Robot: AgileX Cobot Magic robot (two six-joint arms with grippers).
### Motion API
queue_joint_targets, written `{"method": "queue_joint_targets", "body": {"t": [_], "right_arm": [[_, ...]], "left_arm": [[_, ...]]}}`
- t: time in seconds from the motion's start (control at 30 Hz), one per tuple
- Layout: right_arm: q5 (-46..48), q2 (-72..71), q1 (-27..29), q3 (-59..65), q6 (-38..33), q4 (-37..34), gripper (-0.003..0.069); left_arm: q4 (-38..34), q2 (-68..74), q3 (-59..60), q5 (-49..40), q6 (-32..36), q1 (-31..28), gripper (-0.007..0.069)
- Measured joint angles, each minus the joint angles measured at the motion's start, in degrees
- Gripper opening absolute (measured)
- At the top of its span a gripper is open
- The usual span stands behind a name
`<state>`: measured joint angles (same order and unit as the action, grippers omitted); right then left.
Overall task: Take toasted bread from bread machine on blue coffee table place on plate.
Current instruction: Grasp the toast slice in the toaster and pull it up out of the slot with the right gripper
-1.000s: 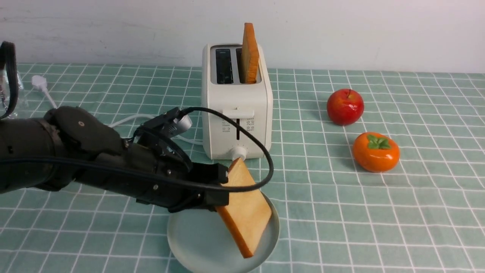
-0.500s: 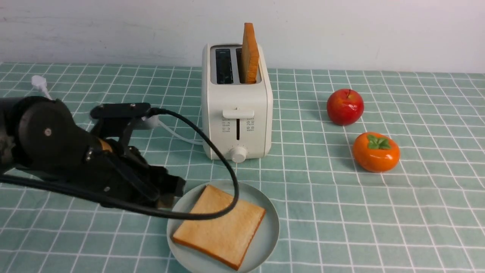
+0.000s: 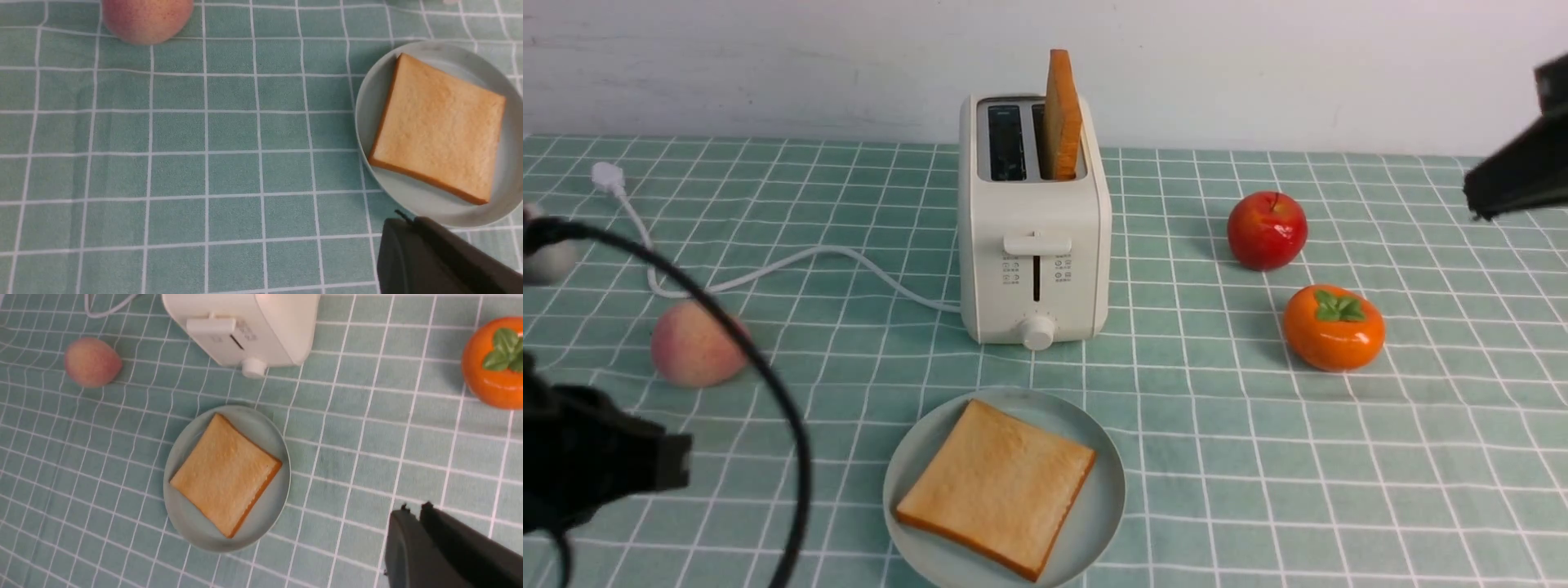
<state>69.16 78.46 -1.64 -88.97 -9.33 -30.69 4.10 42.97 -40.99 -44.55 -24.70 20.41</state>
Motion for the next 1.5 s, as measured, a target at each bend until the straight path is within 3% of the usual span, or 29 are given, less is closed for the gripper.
{"method": "queue_joint_targets", "body": {"t": [0.23, 0.43, 0.57, 0.8, 0.97, 1.4, 1.5], "right_arm": [[1.1, 15.2, -8.9, -20.6, 4.0, 5.8, 0.0057], [0.9, 28.6, -14.9, -36.7, 8.3, 10.5, 0.0114], [-2.3, 37.7, -17.3, -44.9, 10.2, 11.2, 0.022], [-10.3, 44.7, -19.3, -46.4, 10.3, 11.5, 0.0432], [-14.5, 46.3, -19.8, -46.4, 10.3, 10.6, 0.0517], [-20.2, 50.4, -19.8, -46.4, 10.3, 7.2, 0.0533], [-21.4, 51.7, -19.8, -46.4, 10.3, 8.1, 0.0479]], "left_arm": [[0.2, -15.0, 8.6, 2.2, -4.0, 0.0, -0.0014], [0.2, -18.2, 11.1, 2.1, -4.4, 0.0, -0.0014], [0.2, -18.3, 11.3, 2.3, -4.4, 0.0, -0.0014], [0.2, -18.3, 11.3, 1.9, -4.4, 0.0, -0.0014], [0.8, -18.3, 11.3, 2.1, -4.4, 0.0, -0.0014], [3.0, -18.3, 11.3, 2.2, -4.4, 0.0, -0.0014], [3.4, -18.3, 11.4, 2.2, -4.4, 0.0, -0.0014]]}}
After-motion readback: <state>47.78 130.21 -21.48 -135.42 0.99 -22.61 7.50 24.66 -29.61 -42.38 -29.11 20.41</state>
